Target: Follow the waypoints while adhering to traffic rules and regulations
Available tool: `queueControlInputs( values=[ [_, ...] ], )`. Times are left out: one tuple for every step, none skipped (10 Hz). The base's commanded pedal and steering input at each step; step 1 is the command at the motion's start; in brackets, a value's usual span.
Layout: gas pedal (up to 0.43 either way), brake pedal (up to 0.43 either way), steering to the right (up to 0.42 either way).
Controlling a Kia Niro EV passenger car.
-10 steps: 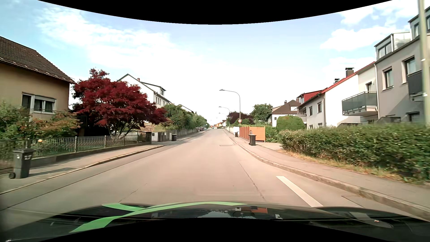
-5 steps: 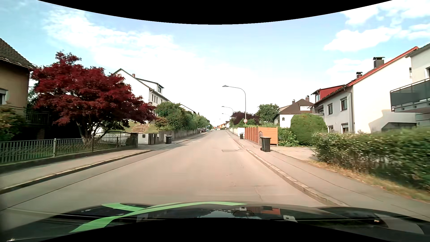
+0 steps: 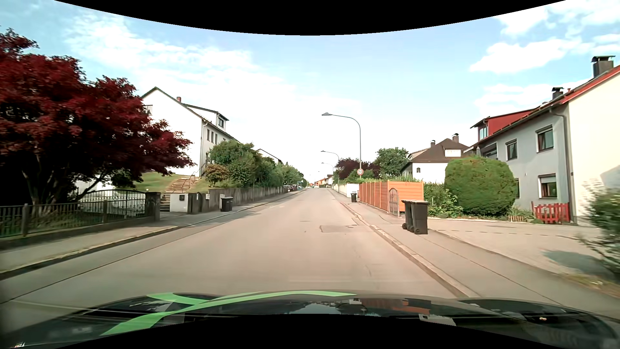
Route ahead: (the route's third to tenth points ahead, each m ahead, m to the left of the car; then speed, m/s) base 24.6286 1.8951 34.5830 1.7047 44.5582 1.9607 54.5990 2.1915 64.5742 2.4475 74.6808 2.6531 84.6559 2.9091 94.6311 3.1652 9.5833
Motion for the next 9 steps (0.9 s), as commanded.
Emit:
queueControlInputs(
  values=[
    [0.22,0.0,-0.007],
    [0.22,0.0,-0.007],
    [0.189,0.0,-0.007],
    [0.177,0.0,-0.007],
    [0.15,0.0,-0.006],
    [0.13,0.0,-0.005],
    [0.138,0.0,-0.004],
    [0.177,0.0,-0.003],
    [0.189,0.0,-0.002]
  ],
)
